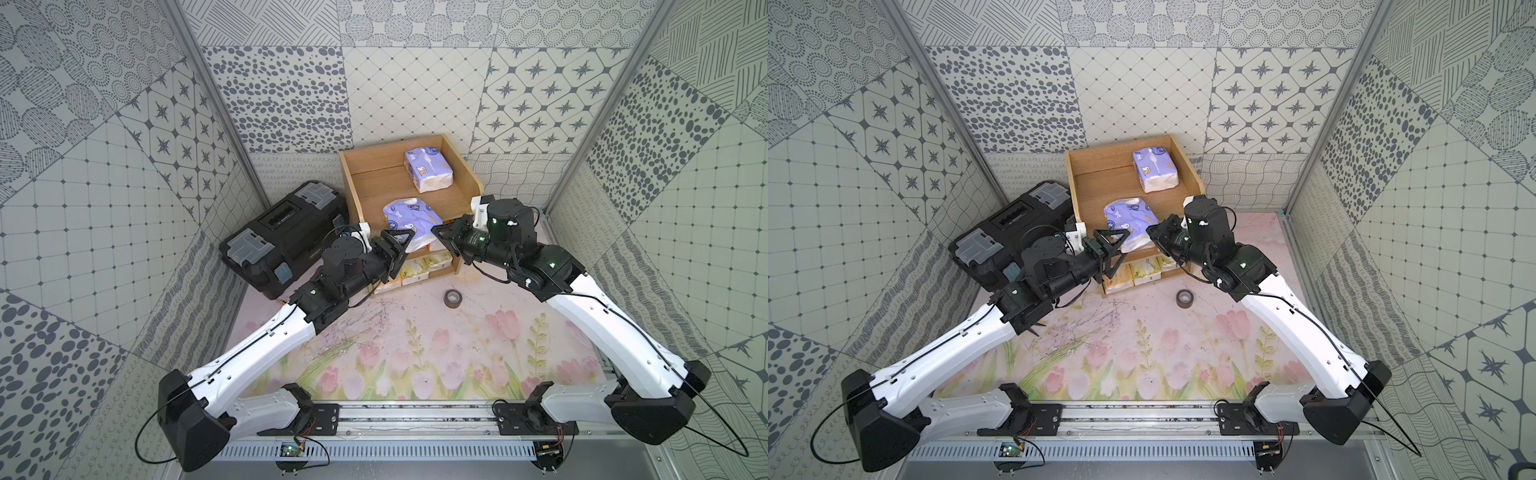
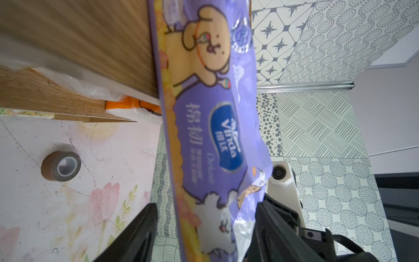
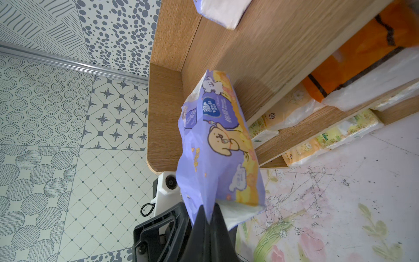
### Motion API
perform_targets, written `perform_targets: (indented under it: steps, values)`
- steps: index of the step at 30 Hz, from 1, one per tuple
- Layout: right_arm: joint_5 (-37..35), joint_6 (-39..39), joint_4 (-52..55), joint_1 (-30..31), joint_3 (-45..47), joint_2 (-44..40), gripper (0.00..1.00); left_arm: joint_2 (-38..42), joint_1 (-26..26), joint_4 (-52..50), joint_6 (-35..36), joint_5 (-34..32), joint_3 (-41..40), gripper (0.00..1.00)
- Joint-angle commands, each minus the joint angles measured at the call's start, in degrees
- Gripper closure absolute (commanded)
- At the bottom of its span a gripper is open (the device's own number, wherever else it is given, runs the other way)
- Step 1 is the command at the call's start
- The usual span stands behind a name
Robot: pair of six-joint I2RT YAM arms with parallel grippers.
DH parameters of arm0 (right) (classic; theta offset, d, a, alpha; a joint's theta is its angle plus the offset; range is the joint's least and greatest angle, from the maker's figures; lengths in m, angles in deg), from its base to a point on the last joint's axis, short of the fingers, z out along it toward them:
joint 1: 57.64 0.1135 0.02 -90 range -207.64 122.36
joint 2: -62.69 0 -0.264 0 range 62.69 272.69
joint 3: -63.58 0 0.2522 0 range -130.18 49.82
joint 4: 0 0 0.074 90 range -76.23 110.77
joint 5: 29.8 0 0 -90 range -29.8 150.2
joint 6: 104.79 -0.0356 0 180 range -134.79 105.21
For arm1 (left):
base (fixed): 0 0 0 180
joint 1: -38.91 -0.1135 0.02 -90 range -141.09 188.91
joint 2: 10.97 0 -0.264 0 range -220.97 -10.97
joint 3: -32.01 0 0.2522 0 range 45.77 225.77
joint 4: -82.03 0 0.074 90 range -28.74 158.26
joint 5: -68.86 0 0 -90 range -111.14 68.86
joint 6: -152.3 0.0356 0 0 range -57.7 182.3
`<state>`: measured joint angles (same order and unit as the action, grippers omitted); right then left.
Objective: Remove the tissue boxes from the shelf
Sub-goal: Pick up a box of tissues from the shelf.
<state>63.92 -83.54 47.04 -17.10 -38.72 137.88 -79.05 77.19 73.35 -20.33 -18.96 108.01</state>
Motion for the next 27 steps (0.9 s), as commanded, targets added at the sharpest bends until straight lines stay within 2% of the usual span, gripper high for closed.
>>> perform_targets:
  steps: [1,9,12,14,17,19,21,24,27]
  values:
    - [-1.0,-2.0,-3.7,0.7,0.7,-1.7,1.0,-1.4,-0.2,7.9,-0.8,-6.5,1.3,0.39]
    - [-2.2,-1.9,-3.2,1.2,1.8,-2.3,1.0,-1.6,-0.2,6.9,0.4,-7.3,1.7,0.65]
    - [-2.4,-0.3,-2.7,1.4,2.0,-2.6,1.0,-1.2,-0.2,6.1,1.1,-6.9,1.8,0.7]
    - [-2.2,2.4,-2.2,1.3,1.6,-2.9,0.85,-0.7,-0.2,5.5,1.8,-6.7,1.6,0.75]
    - [-2.0,9.6,0.6,1.2,-0.2,-3.2,0.57,0.5,-0.2,4.5,2.7,-6.1,1.0,0.86]
    - [-1.7,15.1,4.6,0.9,-2.2,-3.2,0.38,1.4,-0.2,4.1,2.9,-4.9,0.4,0.9]
    - [-0.7,18.0,7.3,0.3,-2.6,-3.8,0.29,2.3,-0.3,3.9,4.2,-2.6,0.0,0.91]
    - [3.7,18.6,8.4,-2.0,-0.7,-5.4,0.17,4.2,-0.1,2.0,7.2,2.0,-0.8,0.93]
    - [9.3,19.1,8.3,-3.8,0.8,-6.6,0.15,6.8,0.1,1.7,8.7,6.3,-3.7,0.96]
